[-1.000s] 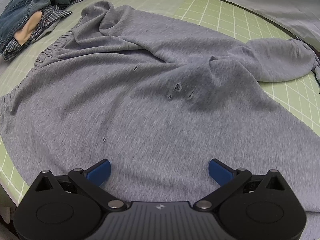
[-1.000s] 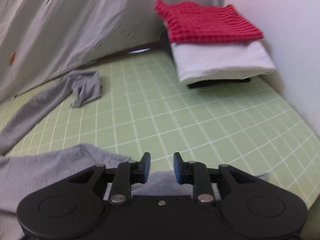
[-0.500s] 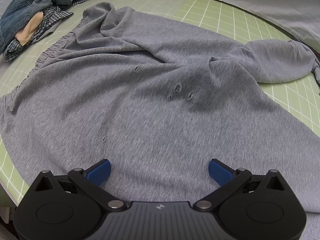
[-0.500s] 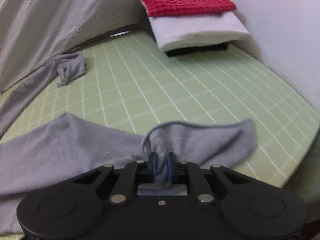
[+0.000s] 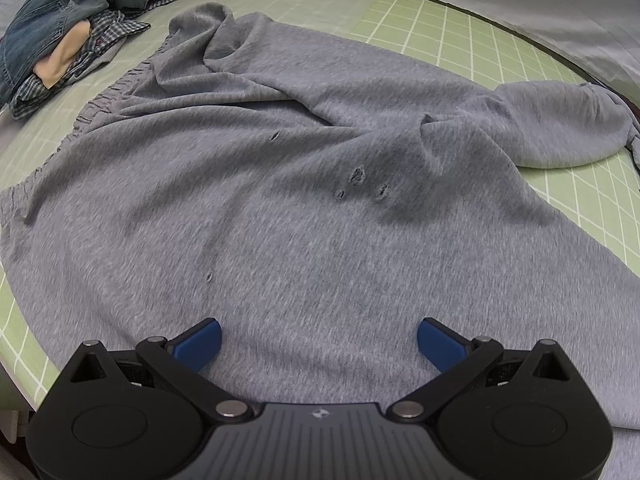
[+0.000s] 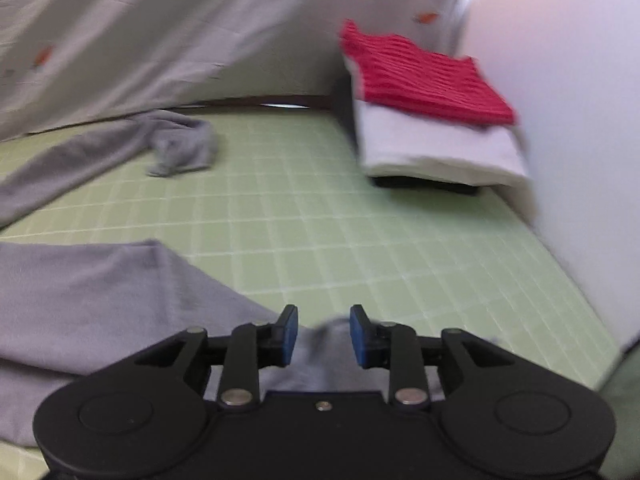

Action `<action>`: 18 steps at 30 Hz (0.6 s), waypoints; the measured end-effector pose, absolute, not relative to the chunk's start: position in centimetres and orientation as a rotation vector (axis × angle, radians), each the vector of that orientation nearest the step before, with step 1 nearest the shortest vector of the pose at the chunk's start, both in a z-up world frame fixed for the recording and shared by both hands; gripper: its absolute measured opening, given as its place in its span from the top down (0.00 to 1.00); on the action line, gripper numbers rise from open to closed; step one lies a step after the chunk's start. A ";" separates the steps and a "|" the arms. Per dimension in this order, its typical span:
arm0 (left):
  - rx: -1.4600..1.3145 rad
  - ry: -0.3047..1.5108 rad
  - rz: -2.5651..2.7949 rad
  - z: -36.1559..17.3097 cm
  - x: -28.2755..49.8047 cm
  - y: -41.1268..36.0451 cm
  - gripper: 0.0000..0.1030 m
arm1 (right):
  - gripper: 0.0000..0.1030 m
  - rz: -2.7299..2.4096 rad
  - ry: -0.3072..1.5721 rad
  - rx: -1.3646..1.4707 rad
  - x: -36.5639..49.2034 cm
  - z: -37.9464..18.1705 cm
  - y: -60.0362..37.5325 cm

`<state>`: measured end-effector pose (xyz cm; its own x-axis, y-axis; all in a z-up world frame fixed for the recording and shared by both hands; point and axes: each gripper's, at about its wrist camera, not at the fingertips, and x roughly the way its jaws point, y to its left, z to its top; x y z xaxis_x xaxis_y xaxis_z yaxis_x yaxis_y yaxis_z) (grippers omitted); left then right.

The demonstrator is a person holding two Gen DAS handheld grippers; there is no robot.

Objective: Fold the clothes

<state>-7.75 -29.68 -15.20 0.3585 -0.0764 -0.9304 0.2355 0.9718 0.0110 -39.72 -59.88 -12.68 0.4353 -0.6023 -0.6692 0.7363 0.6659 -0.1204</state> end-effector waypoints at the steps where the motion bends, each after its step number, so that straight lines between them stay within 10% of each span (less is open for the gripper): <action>1: 0.151 1.188 -0.202 -15.2 -7.7 -29.7 0.00 | 0.76 -0.805 0.743 0.226 -39.5 -12.8 -60.0; 15: 0.149 1.183 -0.200 -15.2 -7.8 -29.6 0.00 | 0.74 -0.916 0.817 0.486 -41.6 -15.2 -62.5; 18: 0.149 1.186 -0.199 -15.1 -7.8 -29.6 0.00 | 0.87 -0.912 0.822 0.477 -41.4 -15.2 -62.2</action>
